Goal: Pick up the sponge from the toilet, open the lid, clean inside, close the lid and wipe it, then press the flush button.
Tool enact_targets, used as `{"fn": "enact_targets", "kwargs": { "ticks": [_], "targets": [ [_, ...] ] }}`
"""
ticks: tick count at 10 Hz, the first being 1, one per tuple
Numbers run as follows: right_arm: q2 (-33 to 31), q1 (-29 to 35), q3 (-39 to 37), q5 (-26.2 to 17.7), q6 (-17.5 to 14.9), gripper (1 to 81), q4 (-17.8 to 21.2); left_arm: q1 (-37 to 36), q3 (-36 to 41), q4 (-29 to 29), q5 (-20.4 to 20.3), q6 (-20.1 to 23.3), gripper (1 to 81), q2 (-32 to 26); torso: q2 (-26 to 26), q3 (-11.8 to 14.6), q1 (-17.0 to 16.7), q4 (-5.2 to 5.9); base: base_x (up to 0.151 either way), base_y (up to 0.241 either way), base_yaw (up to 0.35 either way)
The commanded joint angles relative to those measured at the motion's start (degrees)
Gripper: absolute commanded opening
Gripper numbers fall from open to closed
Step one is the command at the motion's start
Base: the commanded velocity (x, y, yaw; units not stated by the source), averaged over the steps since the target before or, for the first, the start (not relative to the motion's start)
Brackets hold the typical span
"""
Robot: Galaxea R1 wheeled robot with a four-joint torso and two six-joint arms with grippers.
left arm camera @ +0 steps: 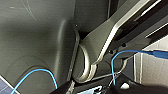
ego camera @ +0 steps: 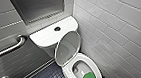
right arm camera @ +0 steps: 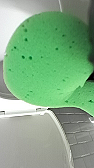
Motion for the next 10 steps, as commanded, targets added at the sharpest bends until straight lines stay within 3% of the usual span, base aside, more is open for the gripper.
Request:
{"fn": "enact_targets", "kwargs": {
  "ticks": [1, 5, 10],
  "targets": [
    [3.83, 10.98, -5.02, -9.43, 0.45, 1.0, 1.29, 1.81, 0.95, 0.39, 4.53, 0.14, 81.1, -0.95, 0.00, 0.00, 0.00, 0.00, 0.000, 0.000, 0.000],
    [14.73, 18.81, -19.08, -16.02, 1.50, 1.0, 1.29, 1.72, 0.95, 0.03, 4.53, -0.03, 81.1, -1.31, 0.00, 0.00, 0.02, 0.00, 0.000, 0.000, 0.000],
    [25.73, 20.75, -32.11, -17.00, 1.68, 1.0, 1.29, 1.81, 0.87, -0.05, 4.61, -0.21, 81.1, -1.57, 0.00, 0.00, 0.02, 0.00, 0.000, 0.000, 0.000]
  ]
}}
